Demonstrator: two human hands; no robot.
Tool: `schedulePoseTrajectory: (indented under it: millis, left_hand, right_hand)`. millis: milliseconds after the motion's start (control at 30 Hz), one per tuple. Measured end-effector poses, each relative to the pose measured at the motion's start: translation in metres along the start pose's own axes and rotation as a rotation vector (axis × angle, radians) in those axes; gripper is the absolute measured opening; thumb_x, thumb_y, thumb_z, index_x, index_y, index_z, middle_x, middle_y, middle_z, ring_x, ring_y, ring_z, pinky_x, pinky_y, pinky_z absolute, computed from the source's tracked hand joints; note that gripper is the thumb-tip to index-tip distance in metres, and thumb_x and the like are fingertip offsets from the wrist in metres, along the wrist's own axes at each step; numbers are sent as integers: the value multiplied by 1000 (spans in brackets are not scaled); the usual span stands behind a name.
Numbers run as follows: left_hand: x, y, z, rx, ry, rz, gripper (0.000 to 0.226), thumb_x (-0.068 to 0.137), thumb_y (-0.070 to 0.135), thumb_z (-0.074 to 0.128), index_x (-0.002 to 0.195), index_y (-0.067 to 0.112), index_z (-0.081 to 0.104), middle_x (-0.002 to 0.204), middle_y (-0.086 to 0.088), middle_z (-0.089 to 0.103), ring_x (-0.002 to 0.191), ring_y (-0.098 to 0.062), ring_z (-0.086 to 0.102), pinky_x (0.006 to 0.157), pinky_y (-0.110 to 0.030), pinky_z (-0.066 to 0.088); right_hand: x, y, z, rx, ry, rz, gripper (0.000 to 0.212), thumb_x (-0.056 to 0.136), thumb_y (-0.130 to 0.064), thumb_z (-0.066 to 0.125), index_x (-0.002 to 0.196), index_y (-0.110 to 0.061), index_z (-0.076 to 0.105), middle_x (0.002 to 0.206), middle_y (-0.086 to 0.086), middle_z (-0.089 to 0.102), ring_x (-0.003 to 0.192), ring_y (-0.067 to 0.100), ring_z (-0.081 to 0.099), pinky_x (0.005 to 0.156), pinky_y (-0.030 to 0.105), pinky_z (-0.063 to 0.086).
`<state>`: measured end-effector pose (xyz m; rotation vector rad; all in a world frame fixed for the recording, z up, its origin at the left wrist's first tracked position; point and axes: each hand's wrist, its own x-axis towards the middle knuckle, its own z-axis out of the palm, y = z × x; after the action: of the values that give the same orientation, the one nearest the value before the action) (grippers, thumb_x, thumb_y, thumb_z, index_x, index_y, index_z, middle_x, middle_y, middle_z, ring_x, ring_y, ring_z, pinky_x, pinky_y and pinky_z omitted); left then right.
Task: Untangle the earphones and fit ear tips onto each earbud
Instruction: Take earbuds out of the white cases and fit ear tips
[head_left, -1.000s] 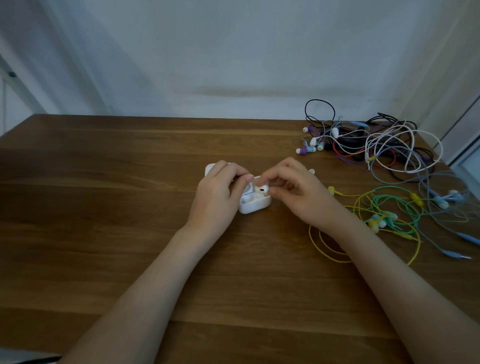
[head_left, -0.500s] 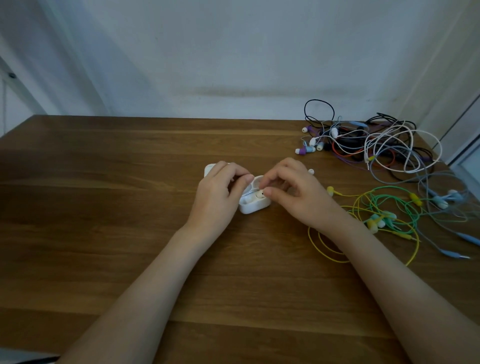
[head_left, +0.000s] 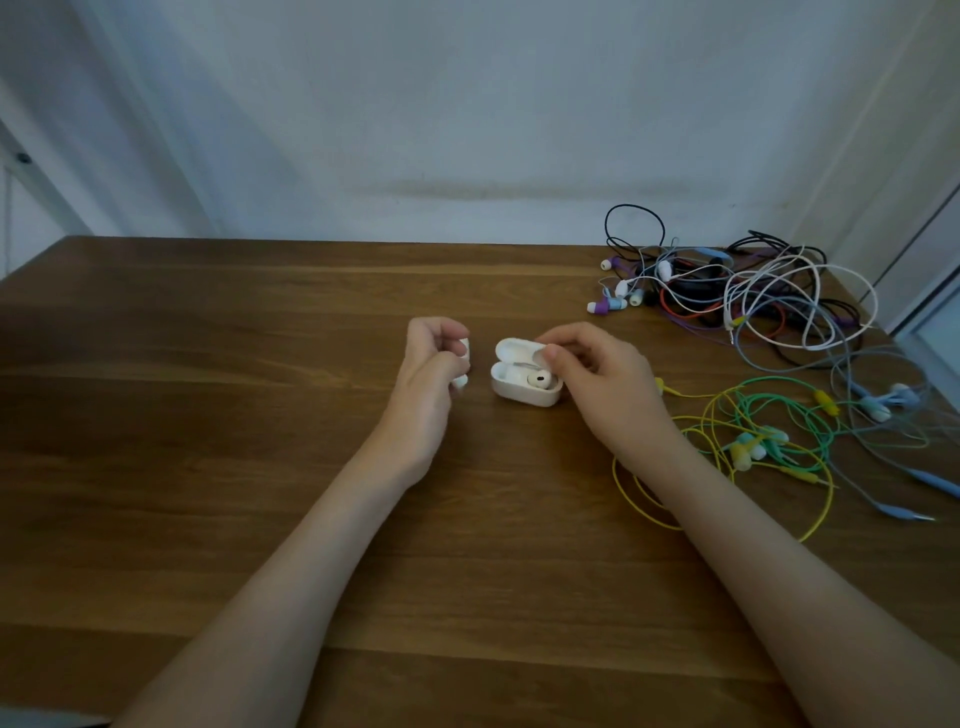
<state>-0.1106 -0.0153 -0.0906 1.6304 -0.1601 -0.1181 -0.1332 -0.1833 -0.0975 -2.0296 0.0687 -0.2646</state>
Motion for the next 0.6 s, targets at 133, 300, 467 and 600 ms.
schedulePoseTrajectory:
  millis: [133,300,467,600]
  left_hand:
    - [-1,-2,2,223,-30,95,17,98,15,50,106,28,45,108,4,50,96,-7,52,81,-13,43]
    - [-2,-4,-2,215,23,209,11,86,22,69,89,31,64,107,7,59,98,1,58,82,-14,45]
    - [-3,-3,-4,220,87,317,13,86,20,68,88,33,67,95,10,56,90,-4,53,79,-15,43]
    - [-3,-4,-3,123,80,311,15,87,19,68,90,34,68,88,7,68,86,-15,62,80,-36,53]
  right_hand:
    - [0,1,1,27,76,3,12,94,-19,57,101,-27,63,90,-18,61,80,-10,56,65,3,43]
    - [-1,-2,1,53,96,-25,14,94,-16,56,102,-26,63,91,-17,61,82,-11,56,70,9,48]
    - [-3,-4,4,122,82,10,14,93,-18,58,101,-28,64,97,-10,65,91,3,61,78,23,53]
    - [-5,-6,6,173,70,42,14,93,-16,58,103,-22,67,97,-5,68,92,9,63,82,34,55]
